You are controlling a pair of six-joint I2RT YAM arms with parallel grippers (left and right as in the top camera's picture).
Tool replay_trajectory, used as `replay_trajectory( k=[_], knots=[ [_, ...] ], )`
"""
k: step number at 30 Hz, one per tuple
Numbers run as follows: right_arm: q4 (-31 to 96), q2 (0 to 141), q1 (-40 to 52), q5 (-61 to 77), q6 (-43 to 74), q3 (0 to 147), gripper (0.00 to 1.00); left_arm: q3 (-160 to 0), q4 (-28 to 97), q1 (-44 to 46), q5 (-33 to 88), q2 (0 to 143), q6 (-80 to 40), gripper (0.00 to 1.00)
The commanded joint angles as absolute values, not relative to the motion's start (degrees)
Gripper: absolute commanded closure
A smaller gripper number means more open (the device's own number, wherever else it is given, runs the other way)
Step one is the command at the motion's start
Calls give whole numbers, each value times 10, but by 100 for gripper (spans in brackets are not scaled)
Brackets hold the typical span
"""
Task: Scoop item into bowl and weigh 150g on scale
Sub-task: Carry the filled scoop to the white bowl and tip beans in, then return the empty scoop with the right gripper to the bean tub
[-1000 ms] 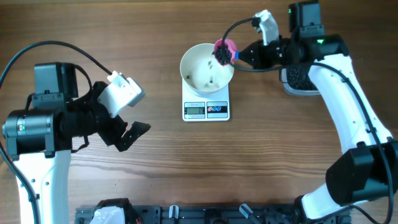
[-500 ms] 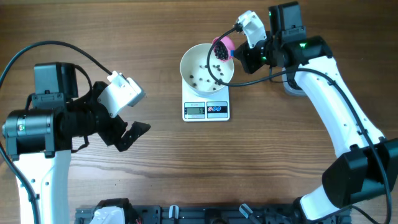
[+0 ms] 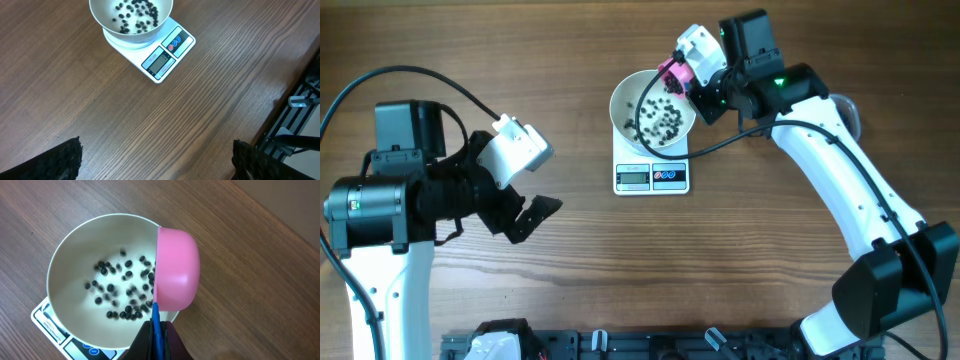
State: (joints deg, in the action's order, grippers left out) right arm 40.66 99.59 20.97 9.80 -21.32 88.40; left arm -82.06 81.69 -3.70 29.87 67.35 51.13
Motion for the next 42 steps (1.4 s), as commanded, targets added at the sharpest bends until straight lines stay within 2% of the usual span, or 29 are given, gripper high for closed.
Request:
replay_trajectory(
  k=[1, 4, 8, 11, 15, 18, 21, 23, 24, 27, 32, 39, 42],
  knots=[
    [403, 1001, 216, 94, -206, 882, 96, -818, 817, -35, 298, 675, 506, 0],
    [404, 1001, 224, 110, -165, 882, 96, -818, 817, -35, 298, 675, 506, 0],
    [405, 1001, 246, -10, -188, 882, 96, -818, 817, -35, 298, 675, 506, 0],
    [408, 1001, 250, 43, -165, 882, 96, -818, 817, -35, 298, 675, 506, 0],
    [404, 1001, 258, -28, -158, 882, 96, -818, 817, -35, 298, 675, 505, 0],
    [401, 1001, 262, 39, -124, 882, 96, -818, 817, -35, 298, 675, 506, 0],
    [400, 1001, 272, -16, -114, 882, 96, -818, 817, -35, 298, 675, 506, 0],
    [404, 1001, 284, 11, -112, 882, 96, -818, 817, -35, 298, 675, 506, 0],
    [410, 1001, 293, 2, -141, 882, 96, -818, 817, -35, 298, 675, 506, 0],
    [391, 1001, 300, -152, -178, 882, 96, -818, 817, -35, 298, 675, 506, 0],
    [382, 1002, 308, -75, -179, 882, 96, -818, 817, -35, 298, 675, 506, 0],
    [387, 955, 301, -188, -178, 895, 96, -818, 817, -35, 298, 675, 506, 0],
    [407, 910, 260, -253, -178, 896, 96, -818, 817, -35, 298, 675, 505, 0]
  ],
)
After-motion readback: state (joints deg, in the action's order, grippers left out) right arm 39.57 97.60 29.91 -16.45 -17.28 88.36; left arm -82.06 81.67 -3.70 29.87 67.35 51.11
